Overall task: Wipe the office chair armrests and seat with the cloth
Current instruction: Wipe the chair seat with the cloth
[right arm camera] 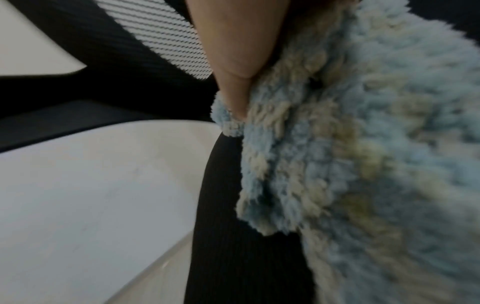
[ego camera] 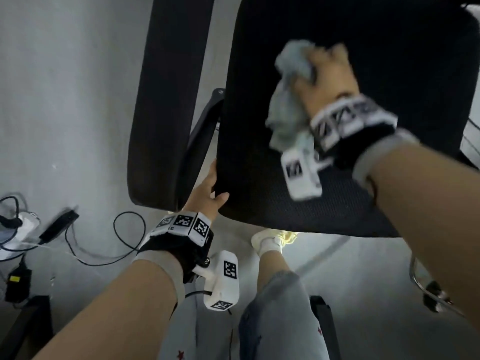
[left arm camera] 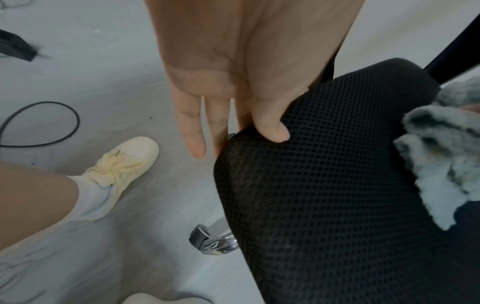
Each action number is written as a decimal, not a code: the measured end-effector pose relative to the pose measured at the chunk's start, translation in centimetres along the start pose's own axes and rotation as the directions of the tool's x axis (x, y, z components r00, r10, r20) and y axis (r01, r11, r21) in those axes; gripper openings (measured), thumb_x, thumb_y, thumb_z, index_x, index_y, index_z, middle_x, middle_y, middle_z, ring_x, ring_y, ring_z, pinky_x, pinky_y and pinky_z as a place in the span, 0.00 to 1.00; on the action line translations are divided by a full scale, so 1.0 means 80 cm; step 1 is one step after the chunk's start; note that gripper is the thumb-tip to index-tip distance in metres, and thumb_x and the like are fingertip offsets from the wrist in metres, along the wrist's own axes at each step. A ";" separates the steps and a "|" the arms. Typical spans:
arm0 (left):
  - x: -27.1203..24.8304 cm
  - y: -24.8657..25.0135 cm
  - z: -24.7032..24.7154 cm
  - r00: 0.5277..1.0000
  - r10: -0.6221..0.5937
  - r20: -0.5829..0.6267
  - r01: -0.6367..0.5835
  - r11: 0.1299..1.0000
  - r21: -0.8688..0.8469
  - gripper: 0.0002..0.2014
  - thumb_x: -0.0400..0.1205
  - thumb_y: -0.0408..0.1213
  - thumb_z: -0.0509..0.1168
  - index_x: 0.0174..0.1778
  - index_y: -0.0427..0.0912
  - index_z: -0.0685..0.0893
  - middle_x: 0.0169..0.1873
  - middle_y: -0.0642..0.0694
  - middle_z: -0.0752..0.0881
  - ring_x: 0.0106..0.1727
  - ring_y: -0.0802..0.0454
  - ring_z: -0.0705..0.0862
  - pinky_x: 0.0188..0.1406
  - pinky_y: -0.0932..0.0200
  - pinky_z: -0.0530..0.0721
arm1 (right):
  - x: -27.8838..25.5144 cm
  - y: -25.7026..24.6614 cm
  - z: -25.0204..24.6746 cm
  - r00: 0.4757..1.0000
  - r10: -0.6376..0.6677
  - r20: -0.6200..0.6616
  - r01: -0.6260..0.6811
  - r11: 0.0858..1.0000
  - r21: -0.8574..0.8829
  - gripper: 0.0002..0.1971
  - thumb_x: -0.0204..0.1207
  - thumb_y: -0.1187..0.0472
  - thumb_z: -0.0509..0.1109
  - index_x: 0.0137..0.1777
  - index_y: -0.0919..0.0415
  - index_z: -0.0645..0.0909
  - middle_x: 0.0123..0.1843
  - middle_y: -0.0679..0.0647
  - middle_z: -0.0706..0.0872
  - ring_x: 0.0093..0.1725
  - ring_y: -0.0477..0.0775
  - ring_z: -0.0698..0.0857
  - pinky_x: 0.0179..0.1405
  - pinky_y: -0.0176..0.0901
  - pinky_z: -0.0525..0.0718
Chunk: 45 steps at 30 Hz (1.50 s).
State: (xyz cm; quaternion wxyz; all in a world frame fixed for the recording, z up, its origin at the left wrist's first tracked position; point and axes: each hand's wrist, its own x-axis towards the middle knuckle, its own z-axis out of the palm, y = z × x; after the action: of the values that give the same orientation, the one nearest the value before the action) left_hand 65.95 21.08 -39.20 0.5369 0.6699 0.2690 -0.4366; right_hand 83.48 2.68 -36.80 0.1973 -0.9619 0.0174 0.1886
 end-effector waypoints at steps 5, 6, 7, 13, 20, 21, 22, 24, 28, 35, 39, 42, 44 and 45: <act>0.007 -0.001 -0.002 0.996 -0.086 -0.011 0.086 0.996 -0.035 0.37 0.83 0.30 0.57 0.78 0.66 0.47 0.75 0.48 0.68 0.74 0.44 0.70 0.64 0.42 0.79 | 0.049 -0.012 0.010 0.995 0.053 0.084 -0.049 0.998 -0.050 0.20 0.79 0.59 0.59 0.70 0.61 0.72 0.73 0.64 0.66 0.66 0.64 0.74 0.63 0.52 0.73; 0.008 -0.001 -0.003 0.996 -0.093 0.001 0.093 0.995 -0.033 0.38 0.83 0.29 0.57 0.78 0.68 0.47 0.74 0.47 0.70 0.72 0.43 0.73 0.59 0.43 0.83 | 0.028 -0.015 0.022 0.994 0.003 0.113 0.008 0.996 -0.093 0.20 0.78 0.59 0.60 0.69 0.60 0.72 0.72 0.64 0.69 0.66 0.64 0.74 0.62 0.51 0.73; 0.009 -0.003 -0.004 0.997 -0.083 0.001 0.083 0.996 -0.012 0.39 0.82 0.28 0.58 0.77 0.69 0.47 0.71 0.46 0.73 0.69 0.44 0.76 0.53 0.46 0.85 | -0.002 -0.017 0.035 0.985 -0.055 0.163 0.077 0.989 -0.127 0.19 0.77 0.59 0.61 0.69 0.58 0.73 0.70 0.62 0.72 0.65 0.63 0.75 0.61 0.52 0.73; 0.008 -0.002 0.005 0.991 -0.106 -0.084 0.108 0.994 0.025 0.38 0.82 0.27 0.57 0.79 0.65 0.48 0.63 0.46 0.75 0.61 0.48 0.76 0.50 0.48 0.82 | -0.208 0.004 0.090 0.553 -0.474 0.685 0.661 0.750 -0.014 0.20 0.73 0.57 0.67 0.66 0.49 0.78 0.60 0.56 0.77 0.57 0.62 0.77 0.54 0.55 0.72; 0.008 0.002 0.018 0.973 -0.064 -0.220 0.085 0.992 0.088 0.35 0.83 0.26 0.55 0.78 0.63 0.52 0.60 0.49 0.76 0.57 0.48 0.77 0.54 0.45 0.82 | -0.206 0.061 0.049 0.971 -0.204 0.124 0.165 0.948 0.272 0.26 0.64 0.51 0.58 0.62 0.54 0.82 0.48 0.62 0.80 0.44 0.63 0.82 0.43 0.50 0.83; 0.009 0.003 0.020 0.967 -0.077 -0.244 0.095 0.993 0.064 0.34 0.83 0.26 0.55 0.78 0.63 0.53 0.61 0.50 0.75 0.58 0.47 0.77 0.51 0.45 0.83 | -0.192 0.076 0.029 0.998 -0.047 0.034 0.034 0.948 0.315 0.27 0.64 0.51 0.59 0.64 0.55 0.81 0.51 0.63 0.78 0.47 0.63 0.80 0.47 0.48 0.81; 0.009 0.006 0.021 0.958 -0.100 -0.269 0.114 0.993 0.036 0.33 0.84 0.27 0.55 0.78 0.63 0.54 0.64 0.50 0.75 0.60 0.45 0.78 0.48 0.46 0.83 | -0.177 0.096 0.008 0.996 0.081 -0.037 -0.064 0.939 0.339 0.27 0.65 0.53 0.60 0.65 0.55 0.80 0.53 0.62 0.76 0.51 0.61 0.79 0.50 0.45 0.78; 0.014 0.009 0.023 0.946 -0.138 -0.294 0.147 0.989 0.011 0.32 0.84 0.28 0.54 0.77 0.64 0.55 0.71 0.47 0.73 0.65 0.39 0.78 0.44 0.44 0.83 | -0.157 0.143 -0.029 0.965 0.230 -0.128 -0.185 0.938 0.293 0.27 0.65 0.56 0.62 0.68 0.54 0.77 0.55 0.60 0.73 0.56 0.60 0.77 0.55 0.41 0.74; 0.020 0.016 0.027 0.906 -0.136 -0.401 0.163 0.986 0.033 0.27 0.85 0.30 0.52 0.76 0.62 0.60 0.72 0.48 0.72 0.61 0.42 0.77 0.50 0.39 0.83 | -0.193 0.196 -0.010 0.898 0.434 0.076 -0.434 0.901 -0.024 0.25 0.74 0.60 0.63 0.72 0.51 0.72 0.66 0.63 0.69 0.63 0.67 0.73 0.63 0.54 0.74; 0.024 0.036 0.037 0.817 -0.188 -0.545 0.241 0.970 0.027 0.25 0.86 0.34 0.47 0.77 0.62 0.59 0.75 0.44 0.69 0.68 0.35 0.73 0.55 0.36 0.82 | -0.322 0.170 0.046 0.721 -0.076 0.689 -0.025 0.991 0.135 0.14 0.71 0.53 0.63 0.54 0.52 0.82 0.51 0.49 0.76 0.52 0.52 0.78 0.50 0.41 0.73; 0.029 0.039 0.043 0.769 -0.148 -0.622 0.253 0.964 0.084 0.27 0.82 0.48 0.53 0.78 0.55 0.56 0.76 0.41 0.67 0.71 0.34 0.72 0.64 0.32 0.77 | -0.284 0.196 0.022 0.957 0.177 0.231 -0.257 0.887 0.384 0.26 0.64 0.53 0.62 0.64 0.53 0.80 0.54 0.58 0.76 0.49 0.55 0.79 0.52 0.43 0.77; 0.034 0.034 0.051 0.770 -0.149 -0.621 0.238 0.969 0.063 0.40 0.71 0.60 0.62 0.76 0.49 0.57 0.73 0.38 0.71 0.69 0.32 0.74 0.67 0.33 0.74 | -0.231 0.220 0.000 0.915 0.394 -0.092 -0.316 0.837 0.447 0.25 0.72 0.58 0.65 0.71 0.55 0.73 0.60 0.62 0.73 0.55 0.56 0.76 0.53 0.38 0.72; 0.031 0.038 0.059 0.763 -0.145 -0.630 0.234 0.970 0.060 0.43 0.68 0.58 0.66 0.76 0.46 0.58 0.71 0.37 0.74 0.67 0.33 0.76 0.66 0.34 0.75 | -0.222 0.211 0.007 0.892 0.448 -0.069 -0.409 0.862 0.300 0.27 0.74 0.60 0.65 0.74 0.53 0.68 0.63 0.64 0.71 0.58 0.63 0.74 0.55 0.47 0.74; 0.031 0.039 0.060 0.760 -0.145 -0.634 0.238 0.969 0.063 0.45 0.67 0.58 0.68 0.77 0.45 0.57 0.71 0.36 0.73 0.67 0.33 0.76 0.66 0.34 0.76 | -0.226 0.197 0.020 0.906 0.423 -0.022 -0.413 0.895 0.170 0.28 0.74 0.60 0.65 0.75 0.52 0.66 0.64 0.65 0.71 0.58 0.65 0.73 0.54 0.53 0.74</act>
State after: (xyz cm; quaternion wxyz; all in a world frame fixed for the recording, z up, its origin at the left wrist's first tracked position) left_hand 68.27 15.33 -40.05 0.3215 0.7812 0.4674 -0.2605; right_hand 64.40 -12.01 -37.33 0.2288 -0.9216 0.2446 0.1963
